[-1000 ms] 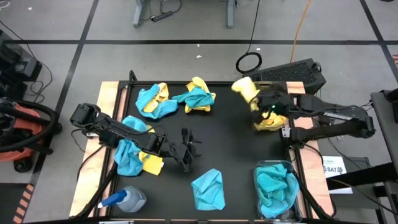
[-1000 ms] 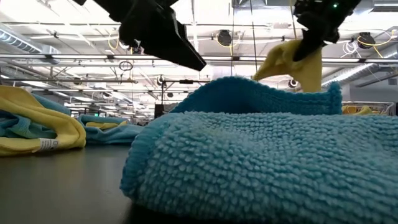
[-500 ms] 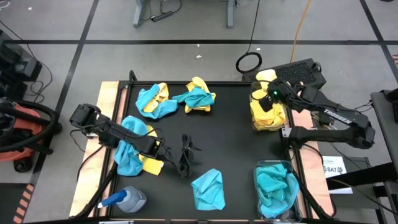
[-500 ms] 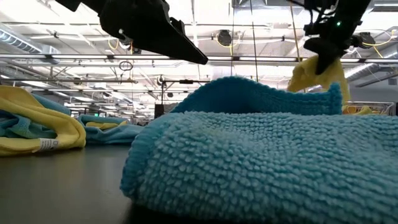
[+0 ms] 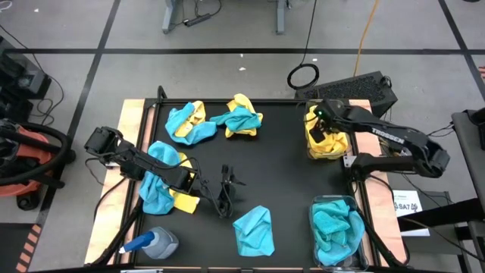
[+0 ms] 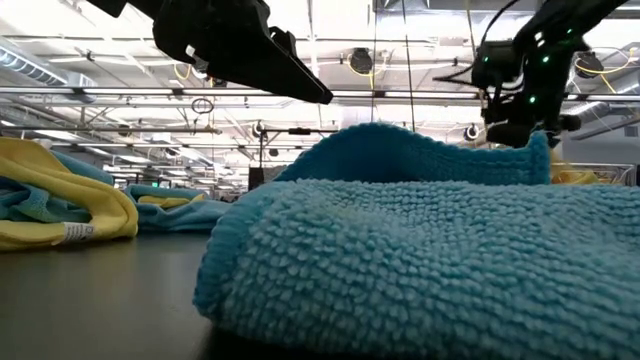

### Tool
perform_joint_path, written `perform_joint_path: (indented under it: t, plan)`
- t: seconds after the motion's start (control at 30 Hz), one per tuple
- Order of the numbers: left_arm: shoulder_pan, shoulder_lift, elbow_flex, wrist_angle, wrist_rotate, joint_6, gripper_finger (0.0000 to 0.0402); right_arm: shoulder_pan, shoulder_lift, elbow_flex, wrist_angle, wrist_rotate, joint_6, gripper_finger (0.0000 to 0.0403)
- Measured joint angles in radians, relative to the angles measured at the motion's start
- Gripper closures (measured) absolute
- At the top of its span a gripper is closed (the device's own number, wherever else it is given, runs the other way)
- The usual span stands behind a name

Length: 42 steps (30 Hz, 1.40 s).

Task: Sort microfiber towel by color & place in baskets
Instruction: Put the yellow towel into the top transparent bin

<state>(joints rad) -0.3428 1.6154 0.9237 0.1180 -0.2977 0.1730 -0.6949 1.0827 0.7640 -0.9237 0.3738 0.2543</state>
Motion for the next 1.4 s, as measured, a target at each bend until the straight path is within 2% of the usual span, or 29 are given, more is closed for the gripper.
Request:
perform_joint_path:
  t: [0.2,0.73,1.07,1.2,1.4]
  plan:
    - [0.0,0.0,0.0,-0.004,0.0,0.0,0.0126,-0.041,0.094,0.001,0.044,-0.021,-0.011,0.0395]
    - [0.0,0.0,0.0,-0.03,0.009,0.0,0.0126,-0.135,0.34,0.007,0.092,-0.188,-0.124,0.039]
    - [0.0,0.0,0.0,-0.03,0.009,0.0,0.0126,-0.162,0.379,0.007,0.093,-0.224,-0.176,0.0388]
    - [0.0,0.0,0.0,-0.034,0.009,0.0,0.0126,-0.162,0.341,0.003,0.089,-0.224,-0.188,0.0365]
    - [0.0,0.0,0.0,-0.05,0.009,-0.003,0.0126,-0.161,0.248,0.021,0.016,-0.242,-0.19,0.0285]
